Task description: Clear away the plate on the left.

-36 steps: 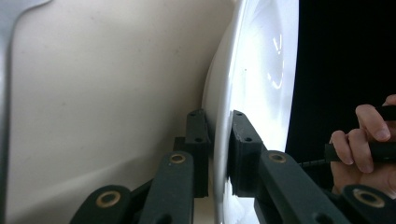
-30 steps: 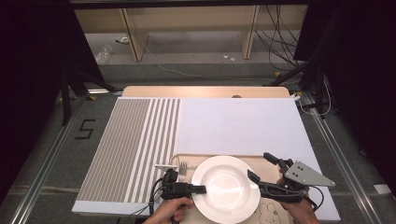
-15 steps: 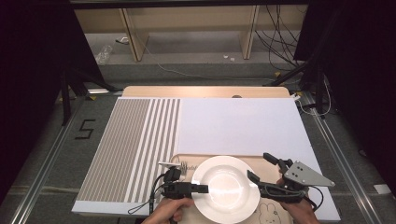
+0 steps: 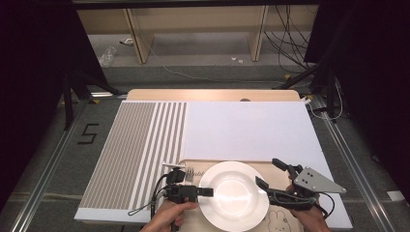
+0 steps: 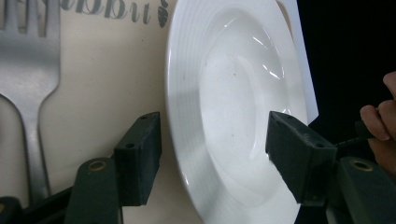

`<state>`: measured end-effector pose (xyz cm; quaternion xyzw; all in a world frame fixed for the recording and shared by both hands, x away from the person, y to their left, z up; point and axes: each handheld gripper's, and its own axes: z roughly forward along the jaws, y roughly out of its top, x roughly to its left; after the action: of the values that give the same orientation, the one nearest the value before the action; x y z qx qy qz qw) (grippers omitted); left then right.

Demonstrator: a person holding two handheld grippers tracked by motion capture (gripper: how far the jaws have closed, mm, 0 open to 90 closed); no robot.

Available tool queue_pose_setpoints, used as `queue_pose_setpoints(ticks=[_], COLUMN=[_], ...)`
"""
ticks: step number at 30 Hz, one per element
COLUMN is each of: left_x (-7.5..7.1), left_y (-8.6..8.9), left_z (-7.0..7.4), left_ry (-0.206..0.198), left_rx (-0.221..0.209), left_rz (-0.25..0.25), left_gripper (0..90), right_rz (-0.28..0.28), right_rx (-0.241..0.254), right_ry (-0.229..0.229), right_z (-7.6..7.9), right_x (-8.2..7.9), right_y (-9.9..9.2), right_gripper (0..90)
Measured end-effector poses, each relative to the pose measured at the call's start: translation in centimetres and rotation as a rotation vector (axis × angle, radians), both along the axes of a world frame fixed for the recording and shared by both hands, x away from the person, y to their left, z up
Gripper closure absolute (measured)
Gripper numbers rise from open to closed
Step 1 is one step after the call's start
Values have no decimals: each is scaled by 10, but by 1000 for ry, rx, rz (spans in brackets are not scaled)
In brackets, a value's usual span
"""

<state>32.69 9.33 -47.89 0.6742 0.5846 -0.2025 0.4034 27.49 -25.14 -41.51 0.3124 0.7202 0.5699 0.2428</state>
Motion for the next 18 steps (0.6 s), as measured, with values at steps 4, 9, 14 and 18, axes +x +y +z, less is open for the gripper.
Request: queue_pose_setpoints(ticks=[4, 9, 14, 18], left_x=[0, 0, 1, 0], left_y=[2, 4, 7, 9], left_z=[4, 11, 17, 21], left_ry=[-27, -102, -159, -236], left_rx=[8, 67, 93, 139], left_rz=[-13, -5, 6, 14], left_gripper=[303, 274, 267, 255], right_rz=[2, 2, 4, 3], right_rx=[-4, -5, -5, -4], right_ry=[1, 1, 0, 2], right_z=[0, 0, 0, 0], right_x=[0, 0, 0, 0], right_y=[0, 0, 1, 1], right_gripper=[219, 219, 219, 219])
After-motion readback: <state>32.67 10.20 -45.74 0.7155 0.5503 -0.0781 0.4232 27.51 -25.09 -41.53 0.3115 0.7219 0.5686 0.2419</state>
